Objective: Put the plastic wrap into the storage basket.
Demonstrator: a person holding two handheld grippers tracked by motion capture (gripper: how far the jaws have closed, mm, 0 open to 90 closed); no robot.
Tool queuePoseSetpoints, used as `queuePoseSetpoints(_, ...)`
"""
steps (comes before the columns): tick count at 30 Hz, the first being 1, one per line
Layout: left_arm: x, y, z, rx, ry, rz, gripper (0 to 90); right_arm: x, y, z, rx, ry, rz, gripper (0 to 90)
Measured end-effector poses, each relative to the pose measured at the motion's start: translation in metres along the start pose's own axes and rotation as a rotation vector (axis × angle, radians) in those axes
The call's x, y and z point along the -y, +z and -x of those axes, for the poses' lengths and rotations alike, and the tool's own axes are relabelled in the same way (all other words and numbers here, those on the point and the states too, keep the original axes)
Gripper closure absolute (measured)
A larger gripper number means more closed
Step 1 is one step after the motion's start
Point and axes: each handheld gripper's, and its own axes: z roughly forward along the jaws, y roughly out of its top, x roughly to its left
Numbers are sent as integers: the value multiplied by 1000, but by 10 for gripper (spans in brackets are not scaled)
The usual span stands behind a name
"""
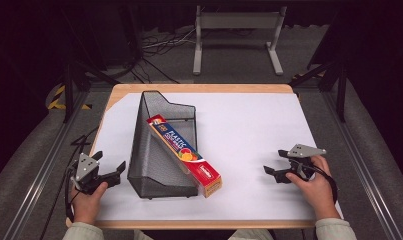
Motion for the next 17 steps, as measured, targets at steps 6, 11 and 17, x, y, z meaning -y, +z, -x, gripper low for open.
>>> queuePoseSetpoints(6, 0, 0, 0, 1, 0, 1, 121, 0, 0, 1, 1, 5, -2, 131)
queuePoseSetpoints(11, 0, 0, 0, -1, 1, -1, 121, 0, 1, 1, -2, 11, -4, 131)
queuePoseSetpoints(17, 0, 0, 0, -1, 1, 1, 120, 0, -2, 2, 3, 19, 14, 131)
